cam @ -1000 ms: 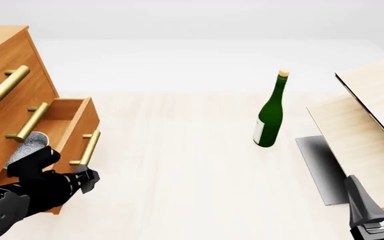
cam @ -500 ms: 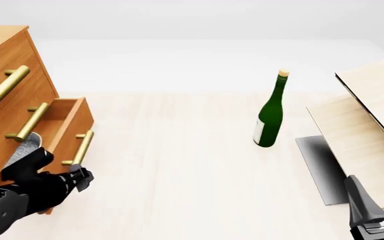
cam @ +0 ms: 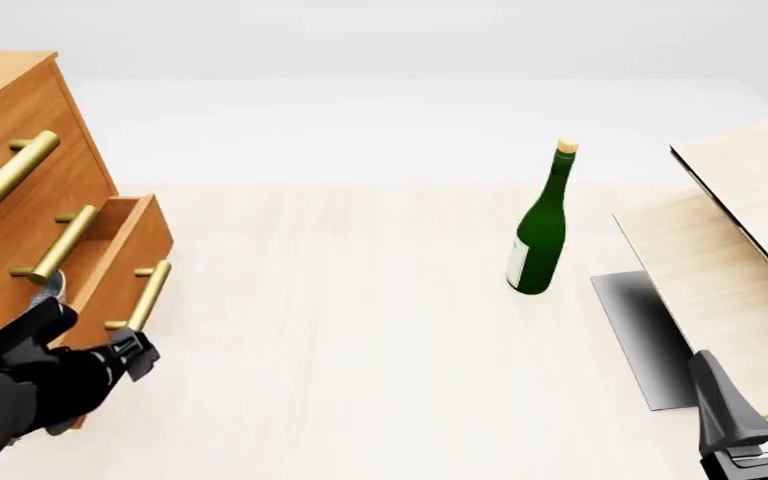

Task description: Put the bowl in the bottom drawer of the cabinet and close it.

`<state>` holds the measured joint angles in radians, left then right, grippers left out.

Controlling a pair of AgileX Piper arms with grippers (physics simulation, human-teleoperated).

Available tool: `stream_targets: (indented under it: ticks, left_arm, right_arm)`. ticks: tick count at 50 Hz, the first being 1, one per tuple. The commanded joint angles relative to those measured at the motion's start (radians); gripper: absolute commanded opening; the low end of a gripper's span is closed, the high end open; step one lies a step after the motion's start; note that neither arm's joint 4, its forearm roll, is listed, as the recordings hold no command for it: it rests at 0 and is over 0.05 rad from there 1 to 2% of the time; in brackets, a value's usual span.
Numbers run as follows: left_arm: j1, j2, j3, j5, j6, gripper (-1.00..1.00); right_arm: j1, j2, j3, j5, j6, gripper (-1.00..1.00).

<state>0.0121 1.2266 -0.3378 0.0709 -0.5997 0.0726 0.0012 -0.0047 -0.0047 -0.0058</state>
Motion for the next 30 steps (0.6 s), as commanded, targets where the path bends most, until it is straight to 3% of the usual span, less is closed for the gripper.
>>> stream_targets:
  ticks: [1,19,22,30]
  left_arm:
    - [0.072,0.021,-0.015,-0.012,0.011,1.0]
    - [0.13,0.009,-0.041,0.0,0.054,1.0]
    - [0.194,-0.035,-0.054,0.03,0.117,1.0]
    - [0.223,-0.04,-0.06,0.035,0.151,1.0]
  right_arm:
    - [0.0,0.0,0.0,0.0,0.0,1.0]
    - [0.0,0.0,0.0,0.0,0.0,1.0]
    - [0.0,0.0,0.0,0.0,0.0,1.0]
    - [0.0,0.0,0.0,0.0,0.0,1.0]
